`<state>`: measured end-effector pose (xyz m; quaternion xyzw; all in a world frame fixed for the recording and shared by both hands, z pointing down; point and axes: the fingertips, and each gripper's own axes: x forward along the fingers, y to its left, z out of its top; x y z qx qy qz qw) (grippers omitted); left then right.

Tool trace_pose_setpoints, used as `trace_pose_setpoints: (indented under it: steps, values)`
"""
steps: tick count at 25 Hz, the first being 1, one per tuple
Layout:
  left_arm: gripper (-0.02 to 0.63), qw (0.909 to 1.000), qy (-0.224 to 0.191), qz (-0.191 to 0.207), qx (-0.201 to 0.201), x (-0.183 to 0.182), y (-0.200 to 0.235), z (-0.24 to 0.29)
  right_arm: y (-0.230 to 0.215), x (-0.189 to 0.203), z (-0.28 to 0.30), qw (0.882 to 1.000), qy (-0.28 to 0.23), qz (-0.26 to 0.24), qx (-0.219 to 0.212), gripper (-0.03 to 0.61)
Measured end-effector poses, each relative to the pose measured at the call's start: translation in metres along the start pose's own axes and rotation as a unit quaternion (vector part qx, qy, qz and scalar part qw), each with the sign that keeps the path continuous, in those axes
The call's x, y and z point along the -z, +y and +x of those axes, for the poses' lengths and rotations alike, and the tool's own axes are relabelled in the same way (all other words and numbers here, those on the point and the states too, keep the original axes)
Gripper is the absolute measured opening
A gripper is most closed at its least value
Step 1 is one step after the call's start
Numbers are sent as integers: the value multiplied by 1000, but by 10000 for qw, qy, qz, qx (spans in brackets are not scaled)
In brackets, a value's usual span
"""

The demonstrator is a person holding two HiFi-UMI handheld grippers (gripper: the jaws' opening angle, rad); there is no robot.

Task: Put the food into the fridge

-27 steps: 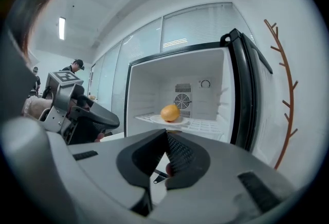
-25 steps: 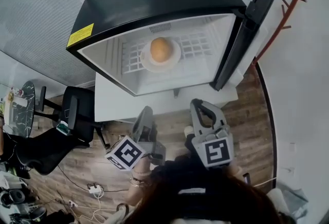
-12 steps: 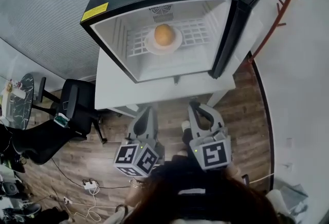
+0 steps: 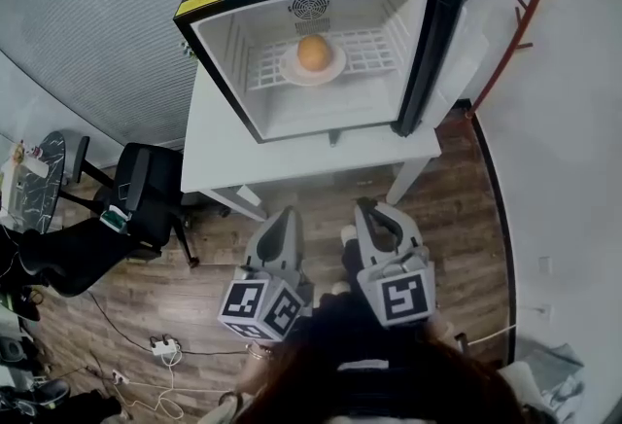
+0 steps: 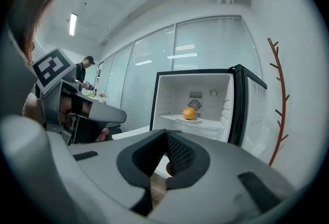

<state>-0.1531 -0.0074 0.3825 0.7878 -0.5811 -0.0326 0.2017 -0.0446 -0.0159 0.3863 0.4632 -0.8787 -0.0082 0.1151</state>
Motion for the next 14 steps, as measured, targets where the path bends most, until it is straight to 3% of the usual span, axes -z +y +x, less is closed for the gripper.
trace_pose_setpoints:
  steps: [14]
  values:
    - [0,9983,-133,-556,74,19,-8,-35,24,7,-35,9999,-46,131,-94,-5]
